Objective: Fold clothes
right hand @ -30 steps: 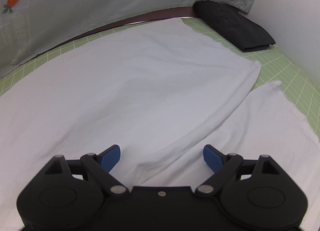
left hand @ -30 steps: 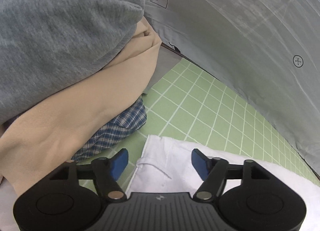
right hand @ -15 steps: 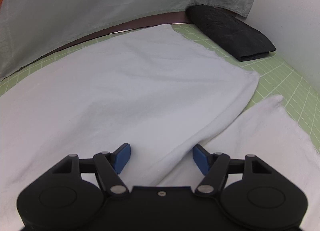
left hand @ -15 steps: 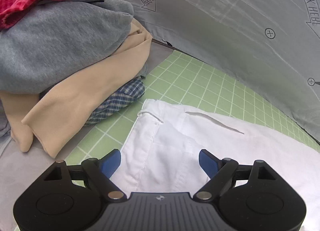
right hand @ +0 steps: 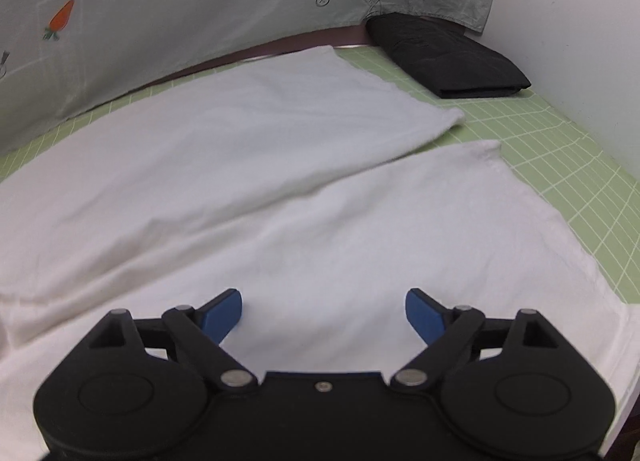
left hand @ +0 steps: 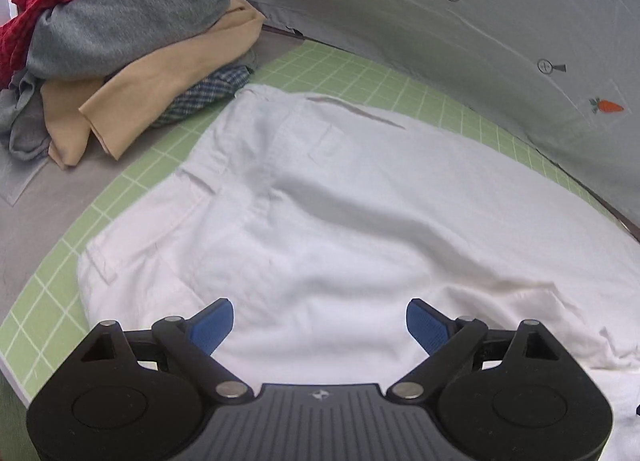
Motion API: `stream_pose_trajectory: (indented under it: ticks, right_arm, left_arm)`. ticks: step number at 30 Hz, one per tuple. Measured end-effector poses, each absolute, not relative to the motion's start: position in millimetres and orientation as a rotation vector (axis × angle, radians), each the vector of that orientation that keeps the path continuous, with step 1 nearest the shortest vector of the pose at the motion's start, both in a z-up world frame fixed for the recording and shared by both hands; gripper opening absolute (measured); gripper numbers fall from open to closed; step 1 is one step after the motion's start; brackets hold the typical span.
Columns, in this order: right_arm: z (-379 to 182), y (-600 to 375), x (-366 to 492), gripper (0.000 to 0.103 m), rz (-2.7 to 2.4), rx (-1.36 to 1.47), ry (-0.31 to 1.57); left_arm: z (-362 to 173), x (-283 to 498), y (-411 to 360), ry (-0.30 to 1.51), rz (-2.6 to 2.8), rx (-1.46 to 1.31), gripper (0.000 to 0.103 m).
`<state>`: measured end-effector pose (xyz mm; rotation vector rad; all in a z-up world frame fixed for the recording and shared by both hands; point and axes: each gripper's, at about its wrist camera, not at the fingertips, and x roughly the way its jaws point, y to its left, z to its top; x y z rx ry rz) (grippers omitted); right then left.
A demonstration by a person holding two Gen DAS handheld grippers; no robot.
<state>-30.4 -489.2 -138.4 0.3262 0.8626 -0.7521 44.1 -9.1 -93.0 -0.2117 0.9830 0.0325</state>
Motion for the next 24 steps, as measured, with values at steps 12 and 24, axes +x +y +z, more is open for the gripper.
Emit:
stream_pose_trajectory:
  ticks: [12,24]
  right_arm:
    - [-132.6,-542.9,-121.3,0.092,-0.81,0.345,0.841]
    - [-139.8,-606.9,-206.2,0.095,-1.016,0.361,0.834]
  left_arm:
    - [-95.7,-19.5,-68.1,0.986,0.061,-0.217,0.095]
    - [-97.7,-48.7,-96.9,1.002,0.085,-0.207,0.095]
